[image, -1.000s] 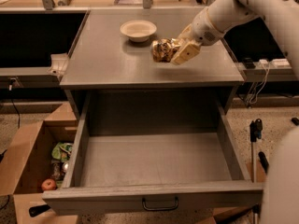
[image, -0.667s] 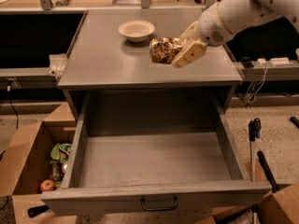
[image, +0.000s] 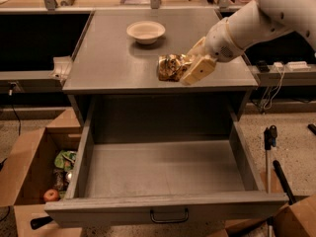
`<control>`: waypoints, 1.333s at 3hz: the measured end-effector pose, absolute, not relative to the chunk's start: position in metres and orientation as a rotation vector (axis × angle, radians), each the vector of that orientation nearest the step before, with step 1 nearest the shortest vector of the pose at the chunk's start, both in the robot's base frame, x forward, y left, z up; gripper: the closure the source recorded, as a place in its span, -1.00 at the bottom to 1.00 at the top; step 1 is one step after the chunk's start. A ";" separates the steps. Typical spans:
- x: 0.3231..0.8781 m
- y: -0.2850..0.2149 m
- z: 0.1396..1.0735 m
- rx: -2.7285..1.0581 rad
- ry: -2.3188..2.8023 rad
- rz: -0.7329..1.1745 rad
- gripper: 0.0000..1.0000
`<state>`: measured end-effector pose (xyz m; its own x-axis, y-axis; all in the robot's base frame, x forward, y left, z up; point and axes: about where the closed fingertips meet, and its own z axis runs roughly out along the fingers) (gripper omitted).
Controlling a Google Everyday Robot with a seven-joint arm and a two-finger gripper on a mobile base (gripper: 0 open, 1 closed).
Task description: Place orange can into top drawer
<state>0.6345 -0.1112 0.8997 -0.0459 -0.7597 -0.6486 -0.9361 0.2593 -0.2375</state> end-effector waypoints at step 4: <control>0.494 -0.117 0.730 -1.619 2.043 0.612 1.00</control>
Offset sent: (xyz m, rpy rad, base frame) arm -0.1700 0.0394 -0.0869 -0.0537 0.1510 0.1884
